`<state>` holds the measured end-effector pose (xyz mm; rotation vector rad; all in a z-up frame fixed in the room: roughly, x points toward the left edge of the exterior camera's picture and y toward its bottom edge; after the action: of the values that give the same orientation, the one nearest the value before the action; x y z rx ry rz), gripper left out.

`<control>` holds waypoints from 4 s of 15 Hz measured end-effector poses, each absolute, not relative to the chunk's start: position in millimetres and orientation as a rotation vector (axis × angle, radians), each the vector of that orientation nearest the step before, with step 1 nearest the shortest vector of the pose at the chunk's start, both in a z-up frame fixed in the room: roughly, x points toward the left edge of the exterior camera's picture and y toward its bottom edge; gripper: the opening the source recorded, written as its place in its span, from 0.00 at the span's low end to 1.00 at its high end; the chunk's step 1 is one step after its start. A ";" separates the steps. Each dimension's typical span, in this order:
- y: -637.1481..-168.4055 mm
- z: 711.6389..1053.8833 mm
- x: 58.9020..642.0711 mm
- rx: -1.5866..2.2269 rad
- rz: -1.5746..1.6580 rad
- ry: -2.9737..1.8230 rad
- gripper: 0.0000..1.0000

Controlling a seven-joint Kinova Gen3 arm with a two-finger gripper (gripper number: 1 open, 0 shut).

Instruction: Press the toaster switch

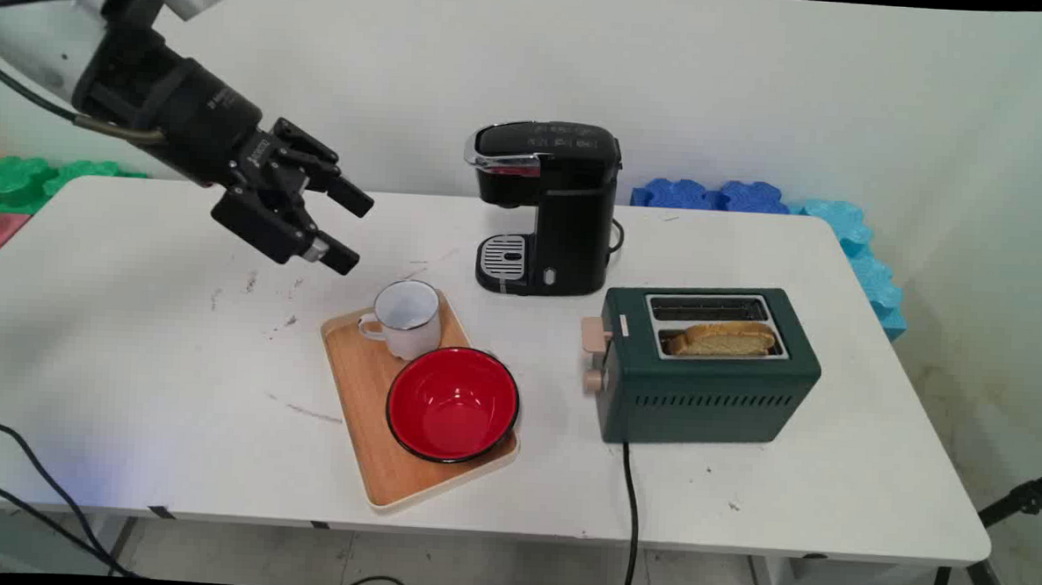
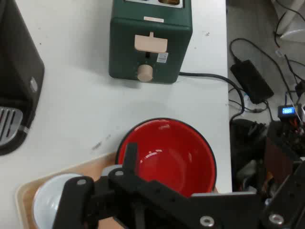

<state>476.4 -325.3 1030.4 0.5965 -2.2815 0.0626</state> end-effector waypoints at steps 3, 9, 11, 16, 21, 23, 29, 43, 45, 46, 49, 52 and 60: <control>-334.2 1028.0 462.2 0.592 0.086 -2.261 1.00; -359.7 1009.0 405.3 0.504 0.132 -2.250 1.00; -370.3 996.6 386.2 0.480 0.145 -2.257 1.00; -393.1 967.2 347.0 0.443 0.154 -2.272 0.00; -409.8 942.3 319.0 0.423 0.151 -2.304 0.00; -414.0 934.1 310.6 0.421 0.142 -2.316 0.00; -423.9 913.9 289.8 0.416 0.120 -2.346 0.00; -436.1 885.8 268.0 0.448 0.102 -2.383 0.00; -437.5 883.2 266.6 0.455 0.101 -2.384 0.00; -438.0 882.2 266.1 0.458 0.101 -2.385 0.00; -439.9 877.3 265.5 0.469 0.100 -2.390 0.00; -441.1 872.8 265.8 0.487 0.098 -2.390 0.00; -442.0 863.9 266.8 0.551 0.080 -2.378 0.00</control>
<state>266.8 -442.0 863.9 0.5512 -2.3777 0.0797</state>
